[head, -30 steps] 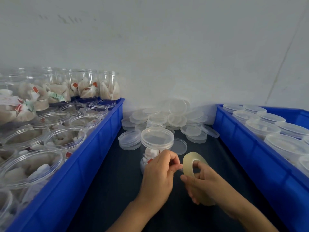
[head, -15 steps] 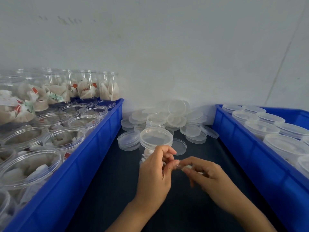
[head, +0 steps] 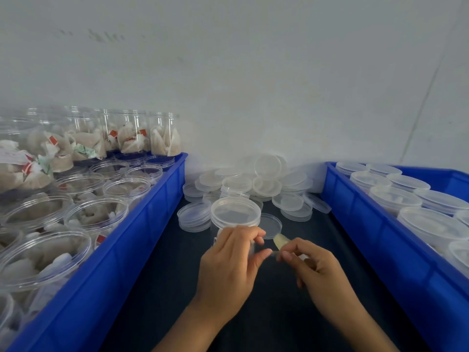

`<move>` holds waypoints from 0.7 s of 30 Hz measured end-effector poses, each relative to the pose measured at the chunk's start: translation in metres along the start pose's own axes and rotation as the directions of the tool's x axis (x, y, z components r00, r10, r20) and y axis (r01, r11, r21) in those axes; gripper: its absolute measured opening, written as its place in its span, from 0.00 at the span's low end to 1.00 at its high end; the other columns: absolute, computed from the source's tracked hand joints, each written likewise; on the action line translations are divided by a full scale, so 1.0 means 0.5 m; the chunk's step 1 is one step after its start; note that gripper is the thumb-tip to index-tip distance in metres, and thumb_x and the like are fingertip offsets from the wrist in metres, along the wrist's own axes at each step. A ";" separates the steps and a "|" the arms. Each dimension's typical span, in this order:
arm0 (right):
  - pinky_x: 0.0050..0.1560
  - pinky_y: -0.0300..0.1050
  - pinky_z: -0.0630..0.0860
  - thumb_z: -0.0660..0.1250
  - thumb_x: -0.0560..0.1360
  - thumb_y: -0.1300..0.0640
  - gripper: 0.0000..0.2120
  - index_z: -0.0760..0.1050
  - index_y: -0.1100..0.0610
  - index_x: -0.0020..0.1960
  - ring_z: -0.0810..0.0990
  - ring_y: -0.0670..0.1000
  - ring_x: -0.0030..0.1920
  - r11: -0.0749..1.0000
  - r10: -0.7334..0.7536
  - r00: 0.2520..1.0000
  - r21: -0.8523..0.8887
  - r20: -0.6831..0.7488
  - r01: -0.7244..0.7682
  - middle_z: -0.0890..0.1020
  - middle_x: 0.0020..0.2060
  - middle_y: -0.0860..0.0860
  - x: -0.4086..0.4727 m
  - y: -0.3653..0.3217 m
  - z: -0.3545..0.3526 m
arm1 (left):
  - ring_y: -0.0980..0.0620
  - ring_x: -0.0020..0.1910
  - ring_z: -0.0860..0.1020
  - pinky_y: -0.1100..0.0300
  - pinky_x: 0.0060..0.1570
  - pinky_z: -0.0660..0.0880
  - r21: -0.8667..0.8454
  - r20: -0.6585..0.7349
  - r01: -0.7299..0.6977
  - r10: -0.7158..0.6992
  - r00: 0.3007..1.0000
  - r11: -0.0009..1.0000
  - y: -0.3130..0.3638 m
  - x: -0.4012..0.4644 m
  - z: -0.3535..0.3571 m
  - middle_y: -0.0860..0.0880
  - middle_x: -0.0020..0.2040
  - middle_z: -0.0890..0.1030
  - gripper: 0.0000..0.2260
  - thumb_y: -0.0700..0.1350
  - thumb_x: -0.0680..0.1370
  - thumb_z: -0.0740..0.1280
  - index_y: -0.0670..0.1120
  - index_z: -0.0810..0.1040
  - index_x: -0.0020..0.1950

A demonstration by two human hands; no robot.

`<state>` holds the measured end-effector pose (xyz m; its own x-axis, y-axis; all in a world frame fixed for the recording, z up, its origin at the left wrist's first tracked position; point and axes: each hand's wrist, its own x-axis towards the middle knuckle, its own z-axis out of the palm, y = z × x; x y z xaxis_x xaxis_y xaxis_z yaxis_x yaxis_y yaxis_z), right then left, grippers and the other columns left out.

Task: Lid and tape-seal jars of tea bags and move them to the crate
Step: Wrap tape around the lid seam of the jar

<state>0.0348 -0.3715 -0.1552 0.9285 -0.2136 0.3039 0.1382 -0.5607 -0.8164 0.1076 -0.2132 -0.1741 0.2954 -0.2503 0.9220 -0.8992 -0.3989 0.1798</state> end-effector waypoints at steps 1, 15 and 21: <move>0.33 0.34 0.73 0.65 0.78 0.57 0.11 0.78 0.47 0.38 0.74 0.43 0.30 1.000 0.000 1.000 0.015 -0.012 0.000 0.77 0.36 0.50 -0.001 0.000 0.002 | 0.59 0.49 0.75 0.71 0.49 0.73 0.001 -0.037 0.020 -0.020 0.999 1.000 0.000 0.000 0.000 0.53 0.51 0.78 0.12 0.54 0.79 0.62 0.48 0.71 0.58; 0.43 0.40 0.74 0.67 0.76 0.54 0.09 0.75 0.43 0.39 0.72 0.31 0.53 0.965 -0.146 0.969 -0.243 -0.201 0.095 0.63 0.65 0.33 -0.007 0.007 0.012 | 0.69 0.61 0.73 0.76 0.53 0.71 -0.391 0.266 0.629 -0.572 0.776 0.672 -0.066 -0.020 0.007 0.63 0.62 0.74 0.42 0.61 0.62 0.77 0.74 0.52 0.66; 0.51 0.51 0.78 0.64 0.76 0.51 0.09 0.75 0.46 0.38 0.74 0.35 0.56 0.974 -0.165 0.973 -0.180 -0.159 0.136 0.70 0.60 0.30 -0.004 -0.009 -0.013 | 0.56 0.50 0.83 0.61 0.48 0.80 -0.450 0.380 0.616 -0.486 0.787 0.647 -0.051 -0.008 -0.002 0.59 0.60 0.78 0.36 0.60 0.66 0.72 0.74 0.56 0.67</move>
<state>0.0300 -0.3740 -0.1490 0.8260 -0.2429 0.5086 0.1986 -0.7191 -0.6660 0.1290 -0.2013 -0.1821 0.7919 -0.3382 0.5085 -0.5448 -0.0149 0.8384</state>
